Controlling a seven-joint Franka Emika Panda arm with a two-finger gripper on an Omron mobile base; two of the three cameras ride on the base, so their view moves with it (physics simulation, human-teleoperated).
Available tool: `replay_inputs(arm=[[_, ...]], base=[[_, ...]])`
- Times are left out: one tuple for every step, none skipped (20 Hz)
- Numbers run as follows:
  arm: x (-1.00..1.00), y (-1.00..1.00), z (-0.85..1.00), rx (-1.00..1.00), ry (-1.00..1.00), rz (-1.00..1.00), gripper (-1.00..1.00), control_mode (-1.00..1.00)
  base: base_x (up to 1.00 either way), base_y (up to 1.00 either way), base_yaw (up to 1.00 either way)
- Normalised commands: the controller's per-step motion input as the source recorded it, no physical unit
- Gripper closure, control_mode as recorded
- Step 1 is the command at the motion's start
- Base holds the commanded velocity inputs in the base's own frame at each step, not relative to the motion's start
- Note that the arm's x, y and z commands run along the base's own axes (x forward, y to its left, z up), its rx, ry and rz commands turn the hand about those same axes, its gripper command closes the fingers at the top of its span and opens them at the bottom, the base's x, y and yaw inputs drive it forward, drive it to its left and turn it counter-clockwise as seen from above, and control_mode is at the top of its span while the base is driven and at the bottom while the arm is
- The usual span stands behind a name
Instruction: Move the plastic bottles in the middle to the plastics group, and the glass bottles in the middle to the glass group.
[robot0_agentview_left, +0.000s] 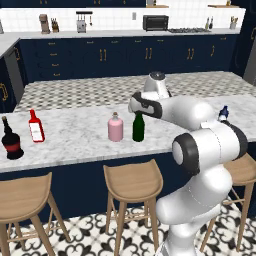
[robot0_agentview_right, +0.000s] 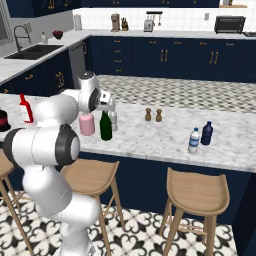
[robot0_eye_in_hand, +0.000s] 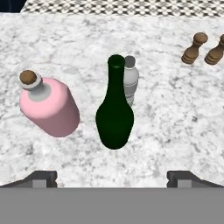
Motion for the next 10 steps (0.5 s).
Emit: replay_inputs(arm=[[0.24, 0.00, -0.25, 0.00, -0.03, 0.03, -1.00, -1.00], [0.21, 0.00, -0.08, 0.00, -0.05, 0.03, -1.00, -1.00], [0.13, 0.00, 0.00, 0.01, -0.07, 0.02, -1.00, -1.00], [0.05, 0.00, 0.00, 0.00, -0.07, 0.00, -1.00, -1.00], [0.00, 0.00, 0.00, 0.00, -0.12, 0.00, -1.00, -1.00], [0.00, 0.00, 0.00, 0.00, -0.10, 0.00, -1.00, -1.00], [0.00, 0.00, 0.00, 0.00, -0.09, 0.00, -1.00, -1.00], [0.00, 0.00, 0.00, 0.00, -0.10, 0.00, -1.00, -1.00], [0.00, 0.00, 0.00, 0.00, -0.08, 0.00, -1.00, -1.00], [0.00, 0.00, 0.00, 0.00, -0.06, 0.00, -1.00, -1.00]], base=[[0.00, 0.00, 0.00], [0.00, 0.00, 0.00], [0.00, 0.00, 0.00], [0.00, 0.00, 0.00], [0.00, 0.00, 0.00], [0.00, 0.00, 0.00], [0.00, 0.00, 0.00], [0.00, 0.00, 0.00], [0.00, 0.00, 0.00], [0.00, 0.00, 0.00]])
